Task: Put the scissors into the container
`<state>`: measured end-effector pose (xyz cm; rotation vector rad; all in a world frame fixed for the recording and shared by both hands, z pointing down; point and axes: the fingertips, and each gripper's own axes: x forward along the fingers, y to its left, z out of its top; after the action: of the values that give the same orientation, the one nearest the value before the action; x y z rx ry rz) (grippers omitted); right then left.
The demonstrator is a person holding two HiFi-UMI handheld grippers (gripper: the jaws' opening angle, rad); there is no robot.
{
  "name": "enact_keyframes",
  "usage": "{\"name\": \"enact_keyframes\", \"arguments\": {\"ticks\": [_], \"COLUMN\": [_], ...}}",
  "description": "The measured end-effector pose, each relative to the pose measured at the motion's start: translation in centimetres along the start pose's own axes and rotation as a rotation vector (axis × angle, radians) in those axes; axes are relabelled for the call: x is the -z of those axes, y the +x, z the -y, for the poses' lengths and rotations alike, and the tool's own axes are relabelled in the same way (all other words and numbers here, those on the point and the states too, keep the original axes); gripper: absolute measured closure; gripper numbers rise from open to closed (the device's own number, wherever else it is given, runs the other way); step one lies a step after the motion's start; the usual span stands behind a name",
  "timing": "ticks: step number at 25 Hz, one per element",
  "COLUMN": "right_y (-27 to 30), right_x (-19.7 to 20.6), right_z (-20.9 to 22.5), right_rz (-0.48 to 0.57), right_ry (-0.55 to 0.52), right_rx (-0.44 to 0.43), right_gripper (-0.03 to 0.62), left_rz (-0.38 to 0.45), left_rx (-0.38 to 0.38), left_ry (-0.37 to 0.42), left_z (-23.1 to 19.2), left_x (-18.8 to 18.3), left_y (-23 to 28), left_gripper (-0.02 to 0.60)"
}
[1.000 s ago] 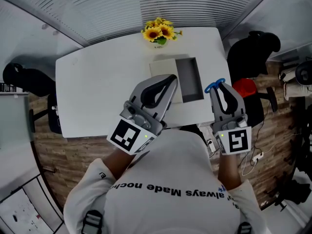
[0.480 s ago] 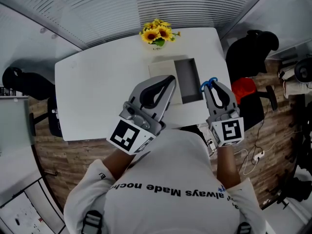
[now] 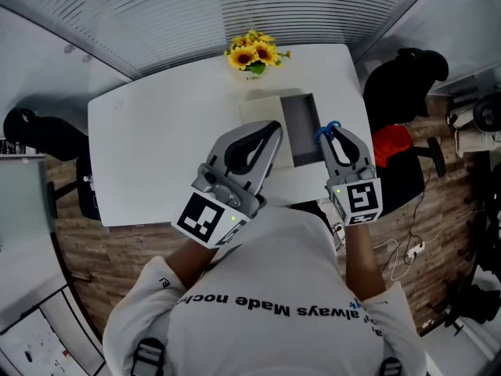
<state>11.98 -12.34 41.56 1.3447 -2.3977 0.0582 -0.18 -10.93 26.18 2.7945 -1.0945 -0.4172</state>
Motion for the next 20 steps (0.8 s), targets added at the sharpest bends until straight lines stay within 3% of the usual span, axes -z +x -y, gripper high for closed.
{"name": "enact_keyframes", "arguments": {"ticks": [20], "right_y": [3.8], "right_x": [3.7], "right_z": [-0.8], "right_rz": [-0.09], "right_ry": [0.015], "right_rx": [-0.033], "right_gripper": [0.514], "left_rz": [-0.005], "left_rx": [-0.006], "left_ry": [-0.007], "left_z": [-0.8], "left_x": [0.2], "left_y": [-0.2], "left_gripper": [0.561]}}
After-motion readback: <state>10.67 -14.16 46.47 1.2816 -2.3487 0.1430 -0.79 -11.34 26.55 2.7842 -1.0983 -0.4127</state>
